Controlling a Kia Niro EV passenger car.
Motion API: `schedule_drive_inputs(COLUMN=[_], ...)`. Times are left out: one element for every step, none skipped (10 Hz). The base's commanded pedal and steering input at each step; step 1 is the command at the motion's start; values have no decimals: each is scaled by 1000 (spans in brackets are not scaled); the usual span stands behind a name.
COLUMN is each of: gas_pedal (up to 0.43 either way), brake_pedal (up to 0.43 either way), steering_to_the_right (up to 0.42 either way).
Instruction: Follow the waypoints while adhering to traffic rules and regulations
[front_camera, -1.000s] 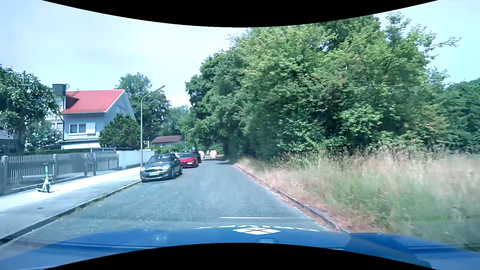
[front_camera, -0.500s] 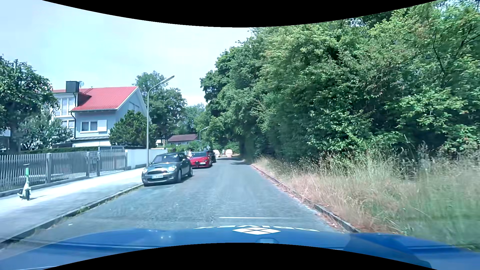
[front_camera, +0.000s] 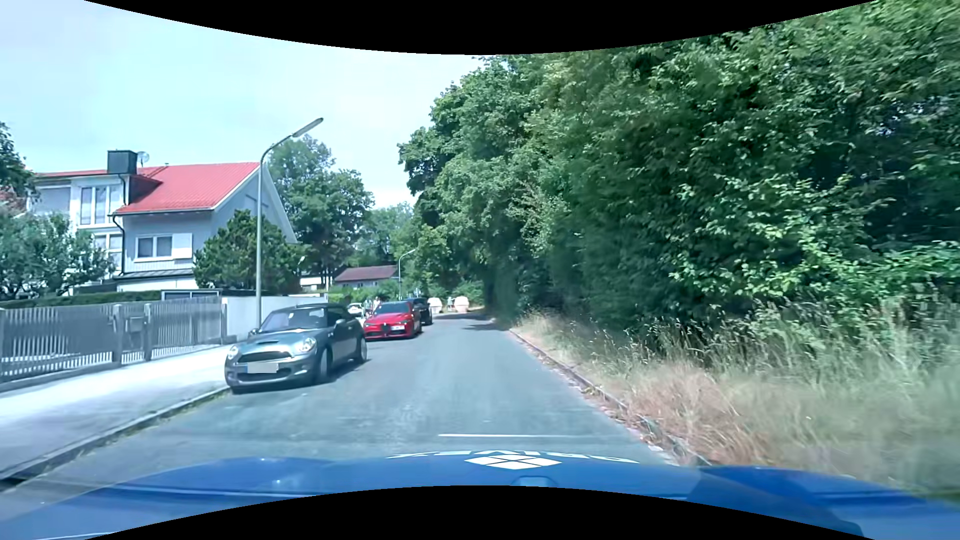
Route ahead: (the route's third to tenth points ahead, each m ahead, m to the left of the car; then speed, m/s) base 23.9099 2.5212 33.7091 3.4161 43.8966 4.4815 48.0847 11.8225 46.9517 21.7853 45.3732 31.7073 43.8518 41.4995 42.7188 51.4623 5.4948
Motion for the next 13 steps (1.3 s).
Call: schedule_drive_inputs(gas_pedal=[228,228,228,228,228,228,228,228,228,220,209,209,197], brake_pedal=[0,0,0,0,0,0,0,0,0,0,0,0,0], steering_to_the_right=[-40,-40,-39,-38,-36,-36,-37,-37,-37,-33,-27,-21,-15])
